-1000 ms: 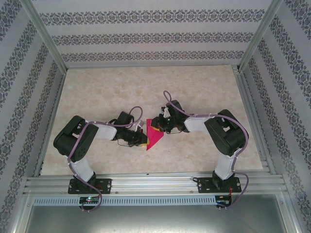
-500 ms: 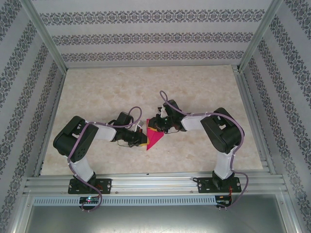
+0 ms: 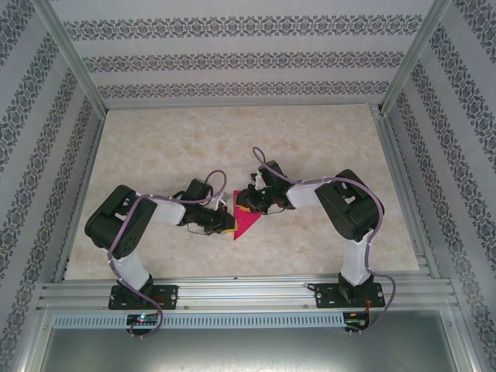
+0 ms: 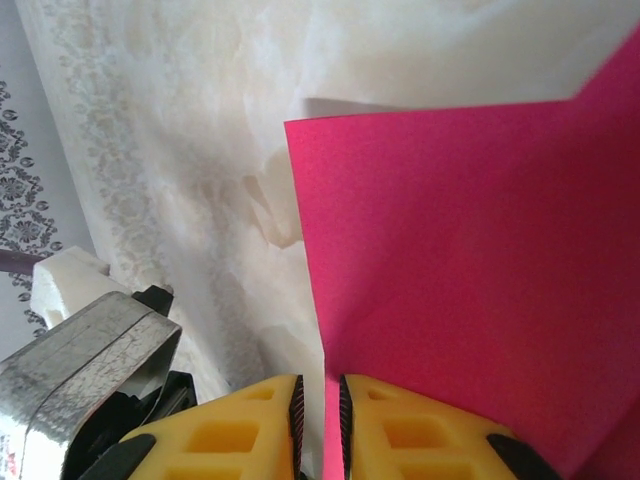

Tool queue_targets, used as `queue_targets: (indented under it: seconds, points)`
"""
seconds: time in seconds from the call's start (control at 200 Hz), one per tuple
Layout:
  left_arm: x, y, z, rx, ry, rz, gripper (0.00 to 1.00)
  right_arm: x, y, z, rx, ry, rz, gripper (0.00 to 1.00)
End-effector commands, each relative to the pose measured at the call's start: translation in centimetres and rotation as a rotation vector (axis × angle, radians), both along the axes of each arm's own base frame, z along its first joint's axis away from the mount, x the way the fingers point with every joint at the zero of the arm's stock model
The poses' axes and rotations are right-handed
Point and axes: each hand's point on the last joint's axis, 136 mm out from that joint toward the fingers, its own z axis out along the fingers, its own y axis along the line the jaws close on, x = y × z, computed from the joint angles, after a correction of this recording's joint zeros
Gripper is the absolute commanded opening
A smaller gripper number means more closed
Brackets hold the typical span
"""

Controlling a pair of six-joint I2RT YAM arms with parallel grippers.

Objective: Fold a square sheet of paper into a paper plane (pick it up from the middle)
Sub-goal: Fourth fold the wing at the center of the table.

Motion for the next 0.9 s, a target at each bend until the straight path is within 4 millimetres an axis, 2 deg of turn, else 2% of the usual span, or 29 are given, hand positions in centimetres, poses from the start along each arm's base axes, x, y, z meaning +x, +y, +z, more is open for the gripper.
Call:
queue_targets:
  seconds: [0.0,0.13,0.395,0.53,0.774,0.899]
  points:
    - [-2.8,2.3,-3.7,0.153,0.123,-0.004,0.14,-1.2,-0.8,-2.5,-0.074,0.045,0.009,0.19]
    - [-2.5,1.9,-2.0,0.124,0.088,-0.011,0.2,-1.4,-1.0,-2.8,-0.085,0.046,0.01,0.2]
    - [-1.3,2.0,0.7,0.139,0.013,0.017,0.24,-1.5,-0.9,-3.0,-0.087,0.049,0.018,0.2]
    - [-0.7,1.4,2.2,0.09,-0.015,0.03,0.25,-1.7,-0.9,-3.1,-0.089,0.051,0.022,0.2]
    - [-0.9,-0.1,2.5,0.034,0.002,0.001,0.27,-1.7,-1.0,-3.2,-0.093,0.051,0.021,0.2]
    - [-0.7,-0.7,2.3,0.024,0.001,0.001,0.21,-1.8,-1.0,-3.4,-0.098,0.055,0.022,0.2]
